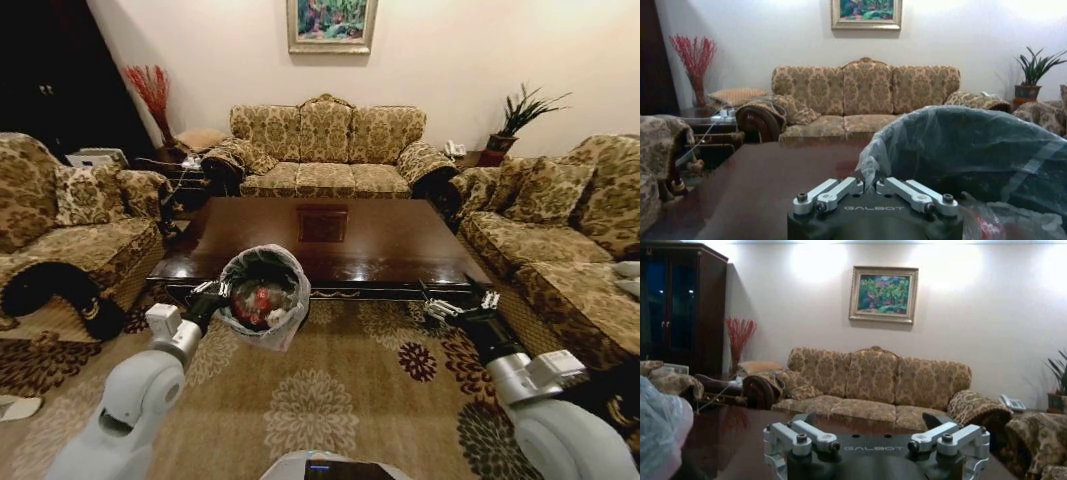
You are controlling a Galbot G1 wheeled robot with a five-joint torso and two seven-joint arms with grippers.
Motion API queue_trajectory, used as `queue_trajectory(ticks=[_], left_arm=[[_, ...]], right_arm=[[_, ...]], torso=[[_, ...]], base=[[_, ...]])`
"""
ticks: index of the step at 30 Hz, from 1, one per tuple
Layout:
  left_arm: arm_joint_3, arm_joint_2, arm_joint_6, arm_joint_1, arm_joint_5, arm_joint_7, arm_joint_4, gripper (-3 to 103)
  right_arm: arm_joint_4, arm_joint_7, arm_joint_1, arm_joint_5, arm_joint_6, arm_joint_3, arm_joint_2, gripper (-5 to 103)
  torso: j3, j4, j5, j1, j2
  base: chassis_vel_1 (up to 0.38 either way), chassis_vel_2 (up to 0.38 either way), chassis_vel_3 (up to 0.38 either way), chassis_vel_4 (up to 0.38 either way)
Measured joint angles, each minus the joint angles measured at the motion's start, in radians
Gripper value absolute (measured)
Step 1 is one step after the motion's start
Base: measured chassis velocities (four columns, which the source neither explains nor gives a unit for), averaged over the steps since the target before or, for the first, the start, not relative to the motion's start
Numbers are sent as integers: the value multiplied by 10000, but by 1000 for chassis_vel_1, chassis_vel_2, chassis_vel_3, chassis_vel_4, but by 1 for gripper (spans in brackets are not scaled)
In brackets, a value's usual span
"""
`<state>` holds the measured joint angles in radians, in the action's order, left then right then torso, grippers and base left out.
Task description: Move to the front of the table and place the trash on the table into the trash bin.
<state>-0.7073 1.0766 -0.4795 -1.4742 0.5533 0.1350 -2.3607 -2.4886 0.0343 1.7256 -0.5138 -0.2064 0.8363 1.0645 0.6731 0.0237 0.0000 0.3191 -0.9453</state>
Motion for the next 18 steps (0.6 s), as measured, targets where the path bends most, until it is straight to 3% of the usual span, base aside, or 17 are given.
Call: queue_trajectory(ticks=[7,18], left_arm=[[314,-141,14,61,-111,5,134,4],[497,-121,140,-183,-409,-84,177,4]], right_arm=[[-45,-48,77,198,10,213,147,100],[59,-48,185,1259,106,-120,349,100]], torso=[[-191,-1,0,-143,342],[-515,1,1,-399,918]], base=[[0,0,0,0],[47,43,5,21]])
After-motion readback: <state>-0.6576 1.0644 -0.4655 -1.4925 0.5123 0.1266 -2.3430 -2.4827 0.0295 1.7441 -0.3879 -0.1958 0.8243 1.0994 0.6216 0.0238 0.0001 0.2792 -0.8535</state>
